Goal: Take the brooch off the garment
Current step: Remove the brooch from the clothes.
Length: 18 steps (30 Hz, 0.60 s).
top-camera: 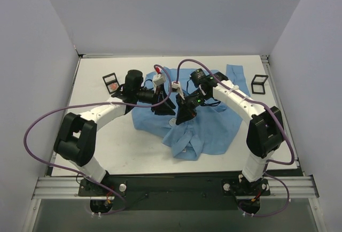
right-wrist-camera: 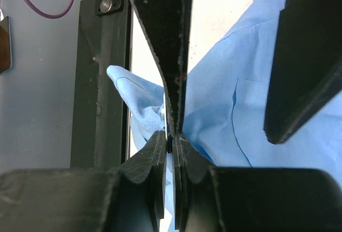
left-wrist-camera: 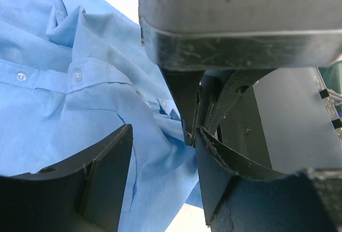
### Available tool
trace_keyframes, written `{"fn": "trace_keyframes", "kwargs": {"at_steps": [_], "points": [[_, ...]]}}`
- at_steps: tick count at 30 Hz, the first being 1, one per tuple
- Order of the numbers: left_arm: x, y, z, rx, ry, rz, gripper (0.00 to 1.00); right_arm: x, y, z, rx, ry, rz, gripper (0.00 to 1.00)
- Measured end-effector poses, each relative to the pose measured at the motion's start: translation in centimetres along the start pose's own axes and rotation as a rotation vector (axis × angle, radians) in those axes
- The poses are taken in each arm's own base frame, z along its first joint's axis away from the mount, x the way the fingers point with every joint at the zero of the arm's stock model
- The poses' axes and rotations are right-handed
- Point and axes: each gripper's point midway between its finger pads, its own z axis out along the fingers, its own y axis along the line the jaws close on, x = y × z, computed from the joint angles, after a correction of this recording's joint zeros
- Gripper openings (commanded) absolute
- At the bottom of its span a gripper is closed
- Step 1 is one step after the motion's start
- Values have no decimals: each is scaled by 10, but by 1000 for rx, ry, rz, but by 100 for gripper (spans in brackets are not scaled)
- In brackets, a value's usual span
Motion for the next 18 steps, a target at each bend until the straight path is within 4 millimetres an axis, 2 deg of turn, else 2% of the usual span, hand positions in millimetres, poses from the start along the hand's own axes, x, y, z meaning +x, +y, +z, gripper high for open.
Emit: {"fn": "trace_keyframes", "kwargs": {"at_steps": [13,18], "points": [[7,-7,1,19,77,32,46,1,-4,-3,14,0,5,0],[12,-12,4,34,101,41,44,3,-4,-4,18,6,8,0]]}}
